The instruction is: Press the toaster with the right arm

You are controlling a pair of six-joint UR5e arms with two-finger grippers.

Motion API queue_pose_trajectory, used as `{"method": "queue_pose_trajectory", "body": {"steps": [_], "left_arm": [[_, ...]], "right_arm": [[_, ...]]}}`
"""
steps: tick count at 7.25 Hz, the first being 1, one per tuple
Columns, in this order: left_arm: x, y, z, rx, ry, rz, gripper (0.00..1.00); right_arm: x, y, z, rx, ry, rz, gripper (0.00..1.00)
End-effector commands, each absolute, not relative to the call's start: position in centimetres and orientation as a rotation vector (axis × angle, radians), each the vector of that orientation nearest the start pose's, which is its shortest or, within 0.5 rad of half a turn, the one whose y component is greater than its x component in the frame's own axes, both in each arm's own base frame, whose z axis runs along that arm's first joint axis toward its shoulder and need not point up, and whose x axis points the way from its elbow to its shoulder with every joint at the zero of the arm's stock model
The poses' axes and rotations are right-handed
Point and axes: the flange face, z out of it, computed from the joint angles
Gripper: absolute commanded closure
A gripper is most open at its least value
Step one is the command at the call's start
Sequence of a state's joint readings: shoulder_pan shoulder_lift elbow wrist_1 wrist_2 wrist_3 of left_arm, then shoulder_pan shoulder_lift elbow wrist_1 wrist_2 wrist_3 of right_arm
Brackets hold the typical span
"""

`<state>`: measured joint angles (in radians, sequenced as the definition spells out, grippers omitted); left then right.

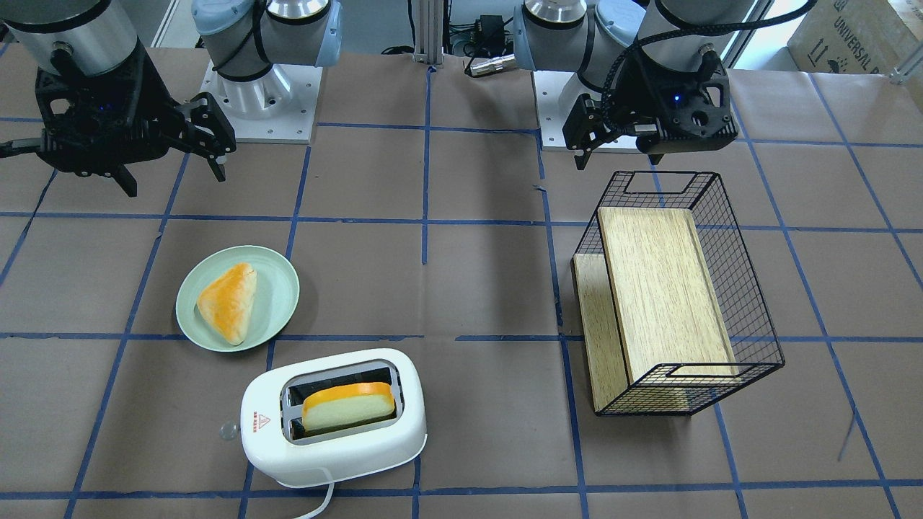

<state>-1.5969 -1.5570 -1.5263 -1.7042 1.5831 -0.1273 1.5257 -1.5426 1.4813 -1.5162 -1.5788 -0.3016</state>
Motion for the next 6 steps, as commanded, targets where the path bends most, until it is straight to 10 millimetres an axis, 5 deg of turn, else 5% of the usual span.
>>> {"method": "queue_pose_trajectory", "body": {"steps": [1,6], "left_arm": [[-14.45,-47.40,50.35,-0.157,3.118,0.116,0.00],[-14.45,-47.40,50.35,-0.157,3.118,0.116,0.00]], "right_arm": [[10.97,-50.93,51.35,-0.403,3.128,-0.014,0.00],[10.68,-51.45,50.99,-0.401,3.134,-0.042,0.00]]}}
